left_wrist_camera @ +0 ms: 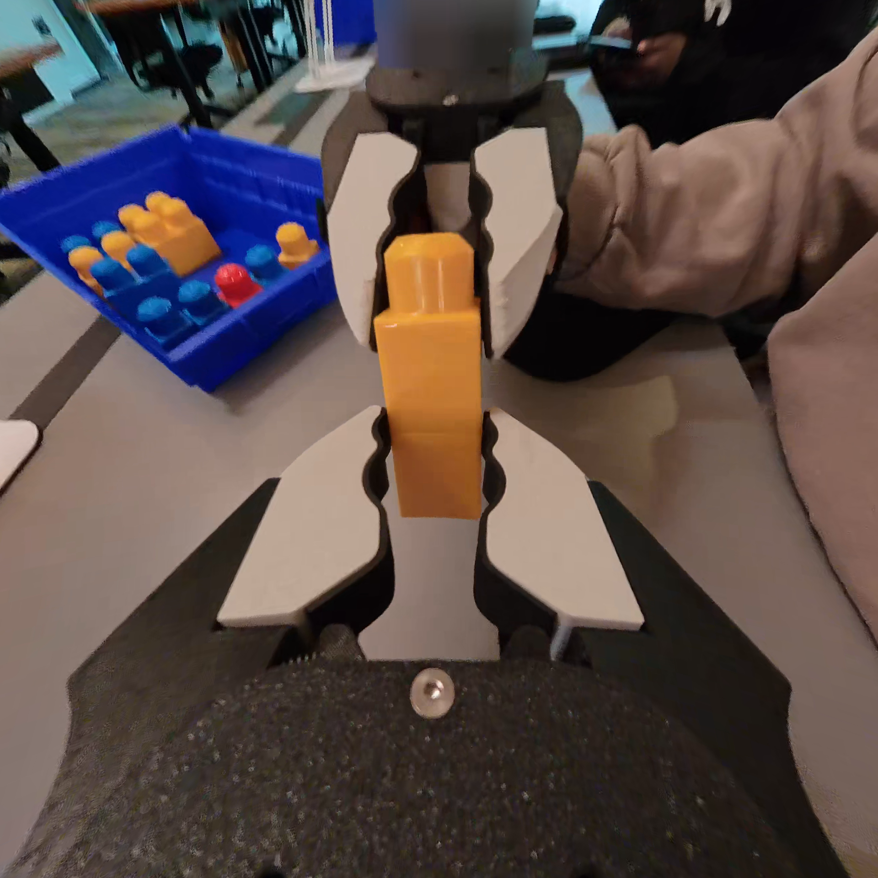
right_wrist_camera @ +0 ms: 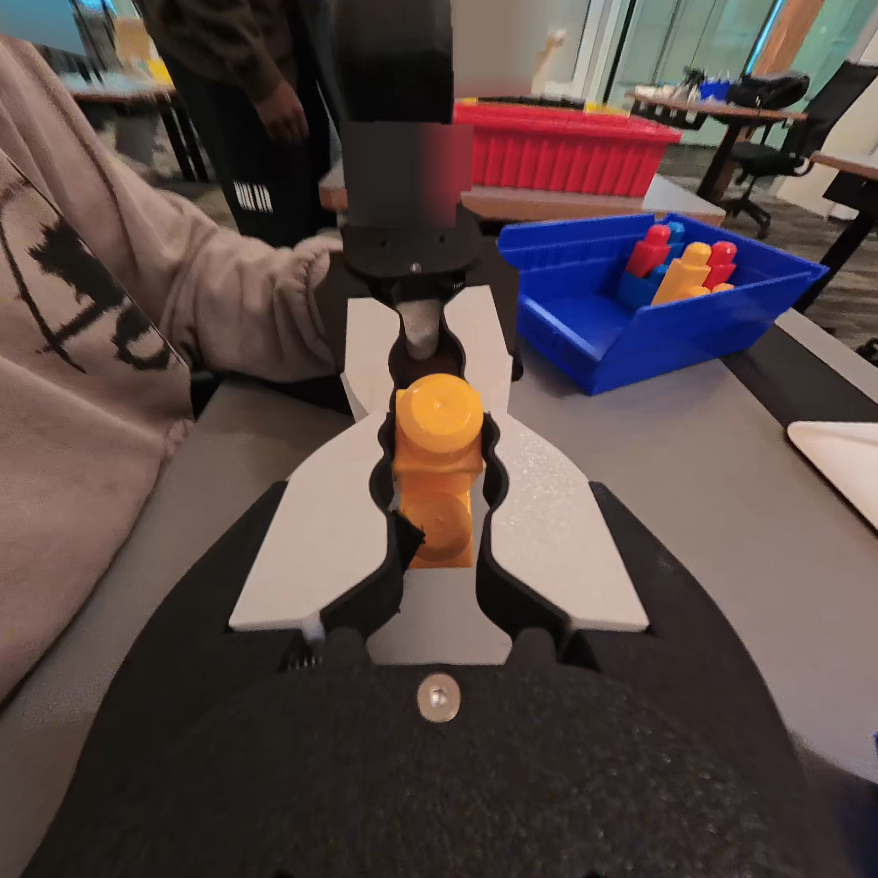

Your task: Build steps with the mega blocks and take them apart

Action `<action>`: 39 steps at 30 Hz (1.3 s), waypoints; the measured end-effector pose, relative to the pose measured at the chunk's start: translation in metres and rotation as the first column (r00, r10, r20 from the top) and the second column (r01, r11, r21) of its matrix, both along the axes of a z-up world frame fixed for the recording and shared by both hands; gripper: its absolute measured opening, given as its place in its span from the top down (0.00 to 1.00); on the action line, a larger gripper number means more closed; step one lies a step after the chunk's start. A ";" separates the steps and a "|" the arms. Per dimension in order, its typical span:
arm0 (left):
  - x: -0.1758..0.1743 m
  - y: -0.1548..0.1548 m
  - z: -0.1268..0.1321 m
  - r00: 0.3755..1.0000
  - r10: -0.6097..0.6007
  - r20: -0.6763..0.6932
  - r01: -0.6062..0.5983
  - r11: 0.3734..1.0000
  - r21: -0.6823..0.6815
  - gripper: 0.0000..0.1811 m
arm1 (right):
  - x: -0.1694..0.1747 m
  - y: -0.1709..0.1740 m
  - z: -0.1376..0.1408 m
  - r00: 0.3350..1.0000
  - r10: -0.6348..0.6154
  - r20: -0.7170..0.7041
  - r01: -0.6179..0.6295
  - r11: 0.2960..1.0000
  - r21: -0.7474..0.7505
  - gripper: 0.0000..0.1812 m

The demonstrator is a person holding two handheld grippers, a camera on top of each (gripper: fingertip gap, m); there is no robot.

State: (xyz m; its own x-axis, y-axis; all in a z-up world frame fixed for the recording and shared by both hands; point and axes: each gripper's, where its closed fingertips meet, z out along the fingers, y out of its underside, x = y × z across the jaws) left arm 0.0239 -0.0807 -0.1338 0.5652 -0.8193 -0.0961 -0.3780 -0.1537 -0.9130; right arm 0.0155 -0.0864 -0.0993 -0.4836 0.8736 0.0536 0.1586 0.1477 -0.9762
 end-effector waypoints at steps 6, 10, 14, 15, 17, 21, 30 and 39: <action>0.003 -0.002 0.009 0.997 -0.029 0.070 0.028 0.999 0.019 0.79 | 0.011 0.005 0.027 0.989 0.013 -0.148 -0.035 0.988 -0.148 0.81; -0.004 -0.001 0.001 1.000 -0.010 0.007 0.010 1.000 0.000 0.79 | 0.021 0.012 0.047 0.973 0.002 -0.232 -0.051 0.977 -0.205 0.81; -0.015 0.002 -0.004 0.999 0.031 0.039 -0.031 0.999 -0.015 0.79 | 0.042 0.049 0.069 0.951 -0.134 -0.278 0.090 0.982 -0.165 0.81; -0.018 0.004 -0.001 0.997 0.048 0.058 -0.047 0.999 -0.012 0.79 | 0.047 0.060 0.073 0.945 -0.172 -0.277 0.127 0.977 -0.173 0.81; -0.025 0.008 0.006 0.992 0.075 0.099 -0.076 0.997 0.004 0.79 | 0.055 0.089 0.072 0.928 -0.280 -0.246 0.252 0.957 -0.141 0.81; -0.041 0.015 0.017 0.977 0.146 0.156 -0.155 0.987 0.046 0.79 | 0.076 0.160 0.066 0.863 -0.490 -0.123 0.488 0.872 -0.051 0.81; -0.052 0.023 0.014 0.966 0.202 0.162 -0.214 0.975 0.062 0.79 | 0.096 0.286 0.011 0.698 -0.667 0.260 0.651 0.743 0.158 0.81; -0.050 0.021 0.024 0.957 0.194 0.215 -0.216 0.973 0.084 0.79 | 0.024 0.333 -0.034 0.599 -0.675 0.431 0.678 0.714 0.176 0.81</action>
State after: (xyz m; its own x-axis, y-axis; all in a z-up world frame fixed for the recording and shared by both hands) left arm -0.0261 -0.0597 -0.1097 0.7365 -0.6752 -0.0409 -0.1522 -0.1065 -0.9826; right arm 0.0398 0.2463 -0.1336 0.2800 0.9600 -0.0074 0.6114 -0.1843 -0.7696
